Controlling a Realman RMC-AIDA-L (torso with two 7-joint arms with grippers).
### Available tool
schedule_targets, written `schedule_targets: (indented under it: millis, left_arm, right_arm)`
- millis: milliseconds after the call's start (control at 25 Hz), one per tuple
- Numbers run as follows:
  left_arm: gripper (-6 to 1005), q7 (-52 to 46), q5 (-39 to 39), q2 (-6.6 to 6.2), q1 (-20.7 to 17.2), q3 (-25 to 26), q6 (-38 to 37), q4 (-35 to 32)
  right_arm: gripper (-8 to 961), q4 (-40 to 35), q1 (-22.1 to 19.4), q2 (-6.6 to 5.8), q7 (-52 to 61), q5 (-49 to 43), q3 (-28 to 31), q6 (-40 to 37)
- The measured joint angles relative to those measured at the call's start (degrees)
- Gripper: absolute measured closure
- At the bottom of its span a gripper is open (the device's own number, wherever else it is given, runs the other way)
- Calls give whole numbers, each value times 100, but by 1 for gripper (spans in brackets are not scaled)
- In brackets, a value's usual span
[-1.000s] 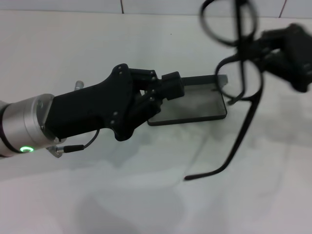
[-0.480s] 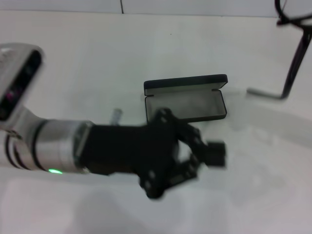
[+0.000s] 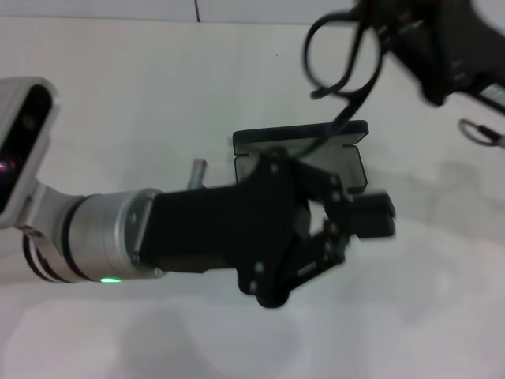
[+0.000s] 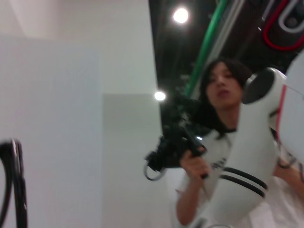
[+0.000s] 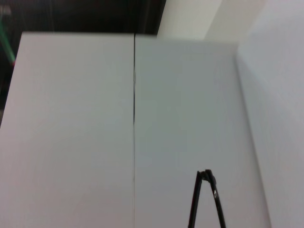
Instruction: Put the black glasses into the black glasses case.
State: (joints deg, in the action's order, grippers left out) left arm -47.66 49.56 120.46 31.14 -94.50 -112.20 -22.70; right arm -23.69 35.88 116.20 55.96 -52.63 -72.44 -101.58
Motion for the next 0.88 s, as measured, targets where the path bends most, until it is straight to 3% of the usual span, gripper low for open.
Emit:
schedule_targets:
  millis: [400,880]
  left_arm:
    - [940,-115,-752,-11,-109,16,213,408]
    - [941,-468,-916,-14,-45,23,750,501]
  right_arm:
    - [886,-66,86,-2,-18,24,-664,531]
    - [887,-74,282,-2,-12,-13,-1176,890]
